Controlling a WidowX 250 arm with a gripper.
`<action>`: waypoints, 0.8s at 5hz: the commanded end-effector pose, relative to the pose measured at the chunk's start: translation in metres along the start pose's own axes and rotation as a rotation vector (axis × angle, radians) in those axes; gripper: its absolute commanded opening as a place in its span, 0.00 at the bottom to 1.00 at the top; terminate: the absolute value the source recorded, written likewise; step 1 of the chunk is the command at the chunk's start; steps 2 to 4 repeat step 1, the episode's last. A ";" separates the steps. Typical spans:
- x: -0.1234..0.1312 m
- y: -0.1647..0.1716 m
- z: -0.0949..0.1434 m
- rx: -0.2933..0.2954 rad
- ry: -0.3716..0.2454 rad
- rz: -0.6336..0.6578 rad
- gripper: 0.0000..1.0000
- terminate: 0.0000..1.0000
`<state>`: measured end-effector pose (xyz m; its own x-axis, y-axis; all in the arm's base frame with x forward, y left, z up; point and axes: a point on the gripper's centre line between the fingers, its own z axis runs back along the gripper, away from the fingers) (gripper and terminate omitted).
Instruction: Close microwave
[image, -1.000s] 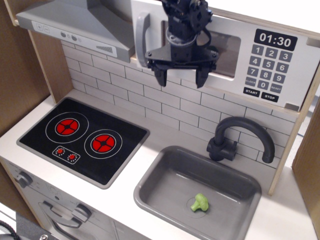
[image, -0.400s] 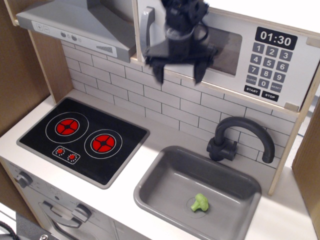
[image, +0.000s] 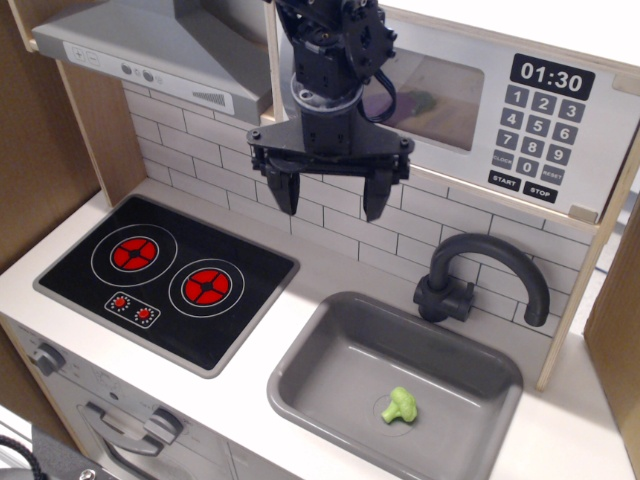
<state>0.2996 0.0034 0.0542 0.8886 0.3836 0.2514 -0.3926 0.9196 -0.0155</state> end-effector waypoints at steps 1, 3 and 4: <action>0.006 0.003 0.020 -0.021 -0.045 0.003 1.00 1.00; 0.006 0.003 0.020 -0.021 -0.045 0.003 1.00 1.00; 0.006 0.003 0.020 -0.021 -0.045 0.003 1.00 1.00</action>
